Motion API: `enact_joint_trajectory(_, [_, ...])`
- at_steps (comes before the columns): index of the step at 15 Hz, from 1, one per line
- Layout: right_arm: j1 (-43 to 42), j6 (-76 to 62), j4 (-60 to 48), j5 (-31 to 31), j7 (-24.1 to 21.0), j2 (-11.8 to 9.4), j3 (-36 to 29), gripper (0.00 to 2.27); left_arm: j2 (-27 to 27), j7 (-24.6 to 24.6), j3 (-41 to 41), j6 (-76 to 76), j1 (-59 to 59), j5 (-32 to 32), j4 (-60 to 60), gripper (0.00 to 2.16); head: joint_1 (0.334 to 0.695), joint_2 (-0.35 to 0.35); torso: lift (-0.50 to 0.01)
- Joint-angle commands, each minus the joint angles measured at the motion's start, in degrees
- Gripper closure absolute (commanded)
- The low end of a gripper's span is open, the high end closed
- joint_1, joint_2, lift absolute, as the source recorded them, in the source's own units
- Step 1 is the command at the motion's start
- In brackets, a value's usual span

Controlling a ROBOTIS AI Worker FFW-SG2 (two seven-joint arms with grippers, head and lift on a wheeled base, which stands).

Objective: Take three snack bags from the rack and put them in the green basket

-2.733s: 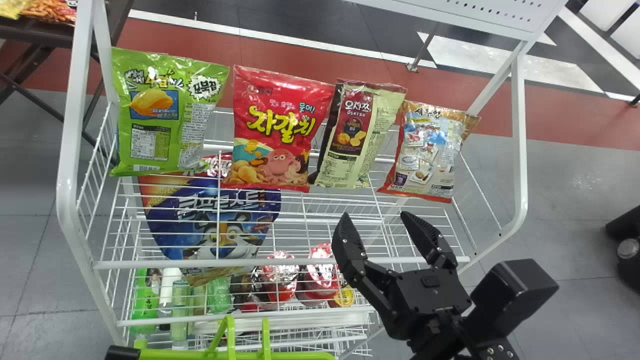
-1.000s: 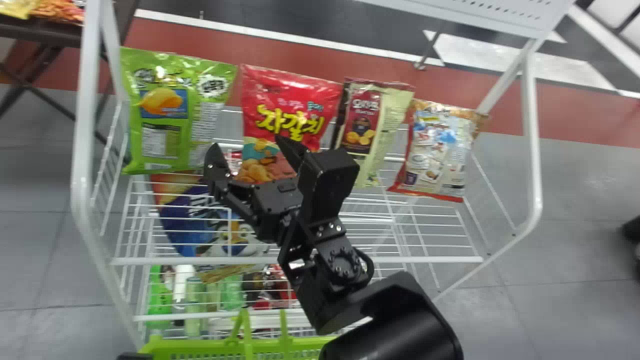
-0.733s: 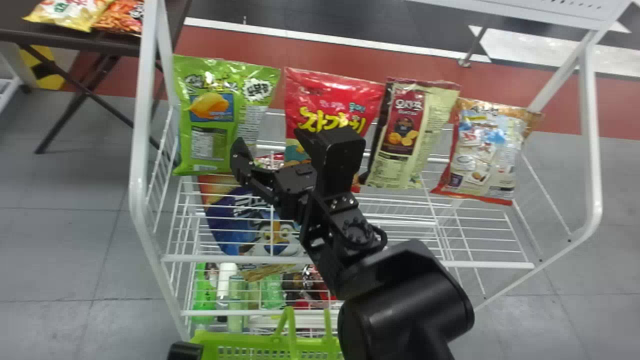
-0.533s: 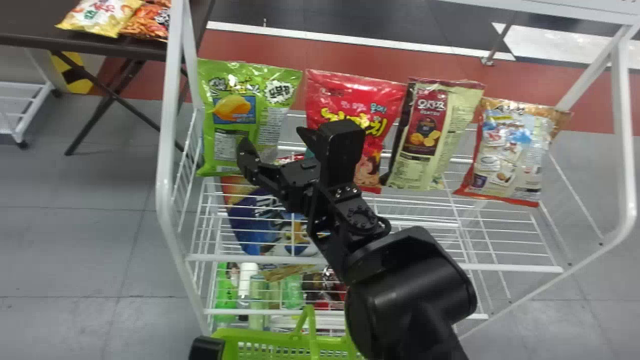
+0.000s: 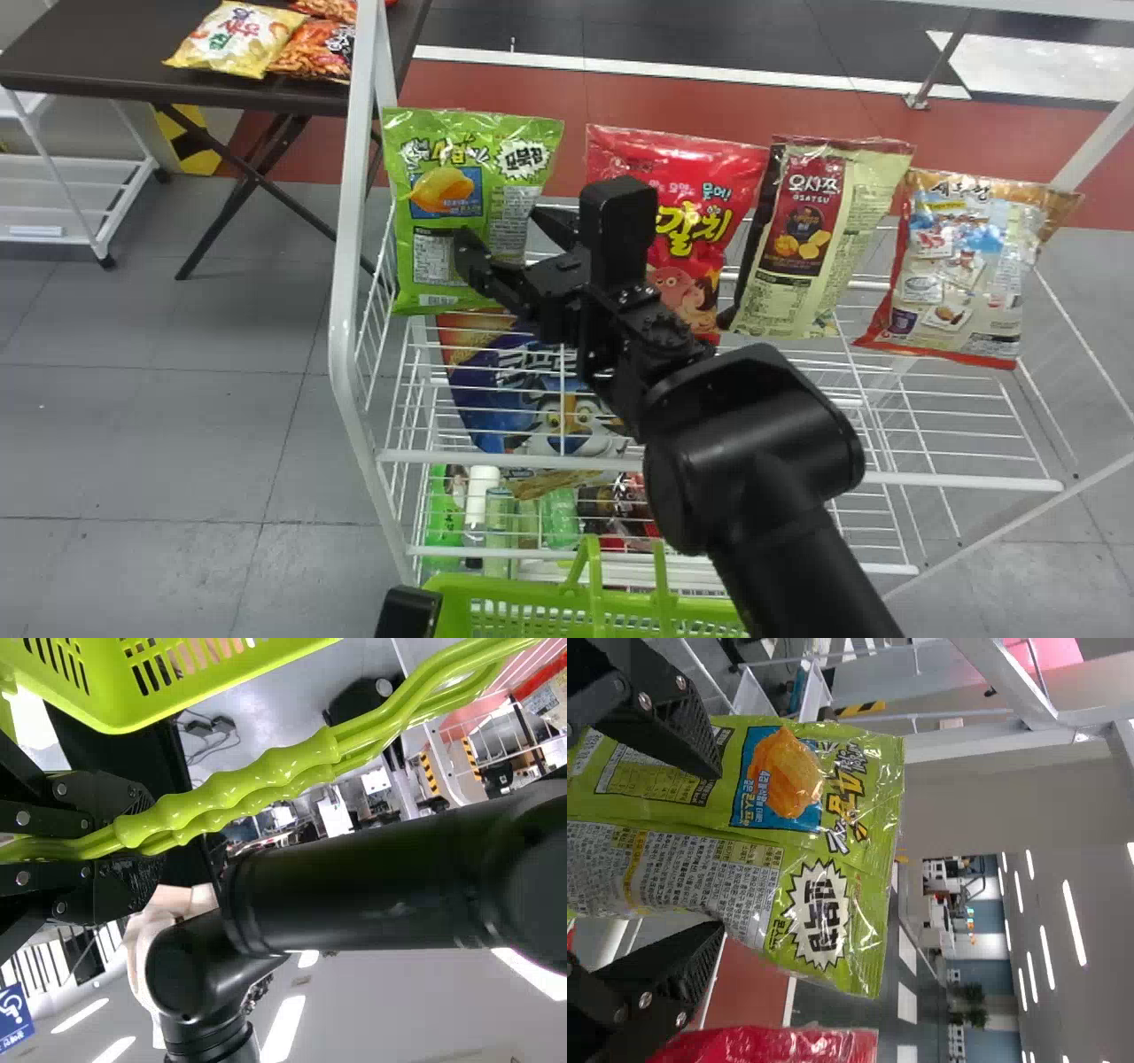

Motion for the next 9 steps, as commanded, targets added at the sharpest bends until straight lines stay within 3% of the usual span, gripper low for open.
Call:
enact_joint_trajectory(1, [0.2, 2.3, -0.7, -0.1, 1.9, 0.0, 0.0, 2.02, 0.0, 0.0, 0.0, -0.3, -0.3, 0.3, 0.3, 1.17, 0.695, -0.079, -0.007])
enact_joint_trajectory(6, [4.2, 6.7, -7.4, 0.2, 5.2, 0.0, -1.7, 2.14, -0.4, -0.1, -0.4, -1.6, -0.2, 0.2, 0.3, 1.17, 0.695, -0.061, -0.007])
enact_joint_trajectory(9, [11.2, 9.5, -17.6, 0.8, 5.6, 0.0, -2.6, 2.14, -0.4, -0.2, 0.3, -1.9, -0.2, 0.2, 0.1, 1.17, 0.695, -0.078, -0.007])
